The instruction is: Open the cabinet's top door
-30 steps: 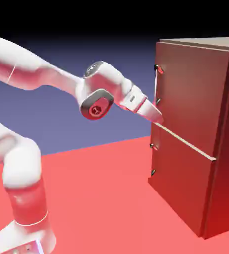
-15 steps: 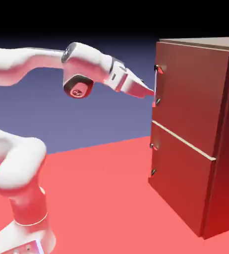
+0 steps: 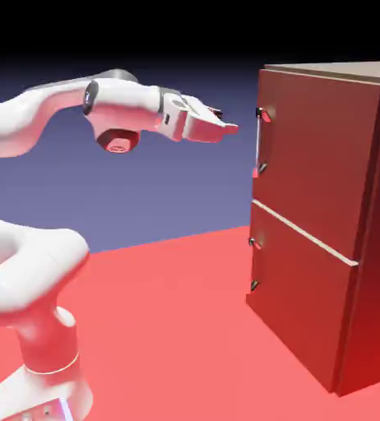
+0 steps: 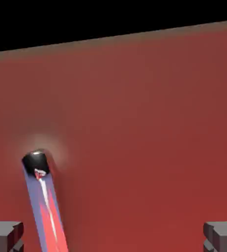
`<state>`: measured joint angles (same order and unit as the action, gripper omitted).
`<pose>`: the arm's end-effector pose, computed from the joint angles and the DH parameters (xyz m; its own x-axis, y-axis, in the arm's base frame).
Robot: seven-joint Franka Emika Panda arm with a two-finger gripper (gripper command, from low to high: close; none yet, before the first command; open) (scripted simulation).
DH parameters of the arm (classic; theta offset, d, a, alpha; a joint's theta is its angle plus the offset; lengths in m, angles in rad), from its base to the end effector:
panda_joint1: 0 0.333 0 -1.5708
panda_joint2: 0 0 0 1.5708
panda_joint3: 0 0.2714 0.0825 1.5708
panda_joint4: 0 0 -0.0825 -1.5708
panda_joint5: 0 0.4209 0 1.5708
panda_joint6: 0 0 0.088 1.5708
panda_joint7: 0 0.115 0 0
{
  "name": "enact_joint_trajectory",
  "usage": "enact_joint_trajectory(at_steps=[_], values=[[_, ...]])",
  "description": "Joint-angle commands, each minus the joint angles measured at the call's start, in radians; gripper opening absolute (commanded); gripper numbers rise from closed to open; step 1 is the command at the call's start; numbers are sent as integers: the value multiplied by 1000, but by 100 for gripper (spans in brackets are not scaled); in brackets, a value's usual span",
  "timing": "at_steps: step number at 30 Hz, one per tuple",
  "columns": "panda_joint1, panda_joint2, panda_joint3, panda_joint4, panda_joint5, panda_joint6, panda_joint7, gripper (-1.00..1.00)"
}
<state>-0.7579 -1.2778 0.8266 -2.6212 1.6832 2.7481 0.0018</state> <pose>0.3892 0.0321 0.5865 0.0464 -0.7992 0.5993 -0.1801 -0.5968 -0.7819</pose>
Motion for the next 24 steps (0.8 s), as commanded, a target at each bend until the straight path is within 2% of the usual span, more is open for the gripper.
enact_joint_trajectory(at_steps=[1, 18, 23, 24], values=[[-20, -18, 21, 5, 44, -7, -19, 0], [-331, -304, 355, 81, 724, -124, -318, 0], [-493, -287, 388, 210, 789, -154, -333, 0], [-493, -287, 388, 210, 789, -154, -333, -100]])
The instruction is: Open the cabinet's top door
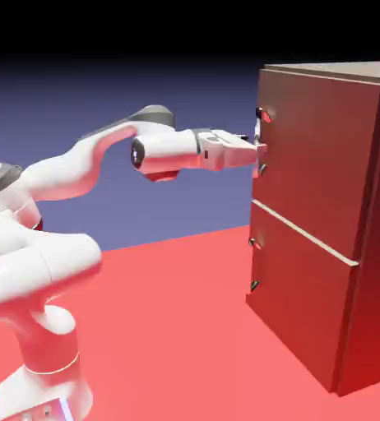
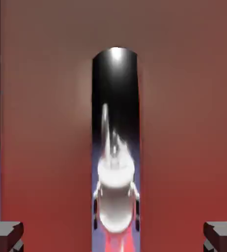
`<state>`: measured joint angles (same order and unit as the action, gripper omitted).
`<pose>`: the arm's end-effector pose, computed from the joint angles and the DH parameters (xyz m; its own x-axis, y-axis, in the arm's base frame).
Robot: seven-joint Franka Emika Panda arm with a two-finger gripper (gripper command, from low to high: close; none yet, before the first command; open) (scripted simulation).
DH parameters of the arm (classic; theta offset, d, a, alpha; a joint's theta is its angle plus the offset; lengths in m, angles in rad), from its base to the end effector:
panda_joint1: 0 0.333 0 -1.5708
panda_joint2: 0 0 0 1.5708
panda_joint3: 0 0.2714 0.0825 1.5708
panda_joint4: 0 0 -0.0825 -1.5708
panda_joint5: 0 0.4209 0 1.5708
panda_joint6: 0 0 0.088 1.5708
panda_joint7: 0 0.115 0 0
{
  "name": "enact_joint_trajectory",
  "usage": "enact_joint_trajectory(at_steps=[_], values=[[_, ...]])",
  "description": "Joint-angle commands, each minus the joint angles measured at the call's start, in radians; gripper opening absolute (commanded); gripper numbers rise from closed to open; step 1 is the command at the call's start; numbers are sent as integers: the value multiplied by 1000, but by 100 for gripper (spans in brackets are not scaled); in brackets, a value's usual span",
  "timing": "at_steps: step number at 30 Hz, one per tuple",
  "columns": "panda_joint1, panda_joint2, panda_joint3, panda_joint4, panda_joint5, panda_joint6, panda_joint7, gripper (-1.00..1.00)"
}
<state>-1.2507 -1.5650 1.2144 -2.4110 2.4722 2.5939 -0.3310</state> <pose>0.4848 0.0519 0.5199 -0.0366 -0.7062 0.7071 -0.0366 -0.7061 -0.7071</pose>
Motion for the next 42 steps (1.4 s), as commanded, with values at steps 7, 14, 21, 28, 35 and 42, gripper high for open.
enact_joint_trajectory(at_steps=[7, 14, 21, 28, 35, 42], values=[[142, -18, -98, -217, 35, -232, -126, -100], [257, -15, -282, -444, -42, -535, -253, -100], [249, 21, -523, -576, -224, -839, -360, -100], [144, 147, -776, -604, -473, -1139, -493, -100], [30, 392, -975, -530, -758, -1400, -672, -100], [-21, 646, -1081, -402, -992, -1561, -836, -100]])
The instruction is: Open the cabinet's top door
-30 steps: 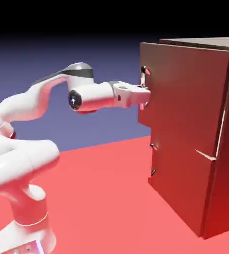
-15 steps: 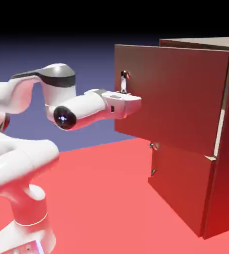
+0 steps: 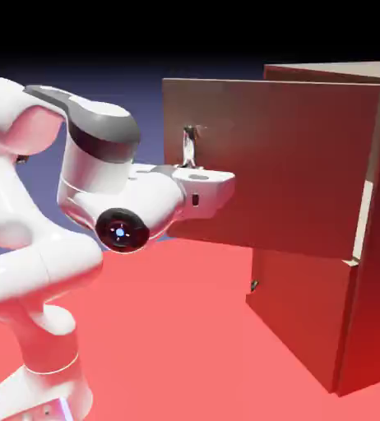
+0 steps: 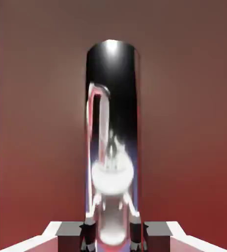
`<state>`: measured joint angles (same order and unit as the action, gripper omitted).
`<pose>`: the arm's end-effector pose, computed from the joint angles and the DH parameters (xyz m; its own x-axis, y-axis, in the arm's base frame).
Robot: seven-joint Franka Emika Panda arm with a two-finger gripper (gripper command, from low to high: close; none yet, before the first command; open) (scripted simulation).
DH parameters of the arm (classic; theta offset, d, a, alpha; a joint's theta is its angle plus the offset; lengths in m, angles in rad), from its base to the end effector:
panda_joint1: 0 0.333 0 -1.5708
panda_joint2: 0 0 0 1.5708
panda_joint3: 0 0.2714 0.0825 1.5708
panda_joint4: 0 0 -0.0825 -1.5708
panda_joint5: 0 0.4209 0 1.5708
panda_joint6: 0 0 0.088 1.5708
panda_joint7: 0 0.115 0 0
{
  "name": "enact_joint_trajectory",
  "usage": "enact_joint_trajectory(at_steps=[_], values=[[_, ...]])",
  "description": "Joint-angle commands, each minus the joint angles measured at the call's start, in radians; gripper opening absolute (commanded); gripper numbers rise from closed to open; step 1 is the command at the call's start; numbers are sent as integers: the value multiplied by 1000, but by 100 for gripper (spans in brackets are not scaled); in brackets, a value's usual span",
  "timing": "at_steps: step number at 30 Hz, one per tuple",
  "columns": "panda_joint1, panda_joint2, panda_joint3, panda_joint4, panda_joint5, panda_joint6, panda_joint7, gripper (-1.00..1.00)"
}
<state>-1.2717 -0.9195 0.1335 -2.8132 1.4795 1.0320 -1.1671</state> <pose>0.2485 -0.1933 0.4729 0.5612 -0.4301 0.7071 0.5611 -0.4303 -0.7071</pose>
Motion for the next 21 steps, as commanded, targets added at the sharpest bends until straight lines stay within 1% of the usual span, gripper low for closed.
enact_joint_trajectory(at_steps=[1, 11, 21], values=[[-3, 36, -11, 22, -30, -18, -22, -100], [2, 399, -94, 287, -310, -185, -215, -100], [37, 750, -125, 637, -528, -357, -360, -100]])
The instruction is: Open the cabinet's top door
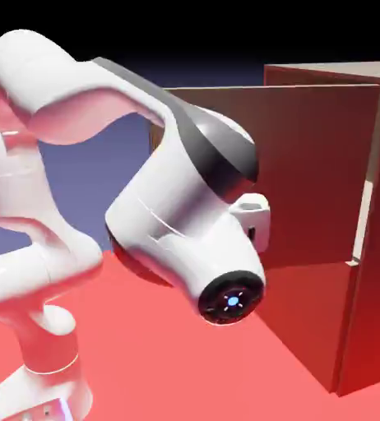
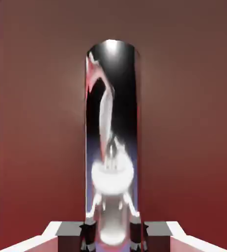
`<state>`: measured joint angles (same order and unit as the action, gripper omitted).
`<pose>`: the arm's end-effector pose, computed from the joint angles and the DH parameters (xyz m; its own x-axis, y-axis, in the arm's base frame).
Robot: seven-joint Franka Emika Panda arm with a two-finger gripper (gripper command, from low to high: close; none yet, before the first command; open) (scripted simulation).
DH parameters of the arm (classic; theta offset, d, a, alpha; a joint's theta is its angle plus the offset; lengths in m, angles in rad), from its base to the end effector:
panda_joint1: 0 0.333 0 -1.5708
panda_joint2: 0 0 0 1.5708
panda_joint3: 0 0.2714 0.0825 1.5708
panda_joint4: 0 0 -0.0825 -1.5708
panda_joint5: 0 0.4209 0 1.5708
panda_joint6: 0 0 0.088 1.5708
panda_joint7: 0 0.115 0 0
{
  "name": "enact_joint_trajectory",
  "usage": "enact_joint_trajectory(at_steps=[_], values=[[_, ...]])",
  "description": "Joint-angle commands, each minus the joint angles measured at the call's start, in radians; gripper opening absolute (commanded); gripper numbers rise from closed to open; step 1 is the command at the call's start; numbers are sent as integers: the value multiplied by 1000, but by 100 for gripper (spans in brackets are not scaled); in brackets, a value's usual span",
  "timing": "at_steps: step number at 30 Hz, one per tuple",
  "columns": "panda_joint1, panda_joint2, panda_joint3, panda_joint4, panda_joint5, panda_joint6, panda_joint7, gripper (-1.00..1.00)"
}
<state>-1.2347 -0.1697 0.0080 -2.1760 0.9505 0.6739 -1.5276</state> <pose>0.2379 -0.3245 0.4522 0.6946 -0.1327 0.7071 0.6946 -0.1325 -0.7071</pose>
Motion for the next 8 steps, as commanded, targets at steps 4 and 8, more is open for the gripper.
enact_joint_trajectory(at_steps=[4, 8], values=[[11, 123, 3, 145, -63, -67, -39, -100], [15, 190, 8, 228, -94, -104, -58, 100]])
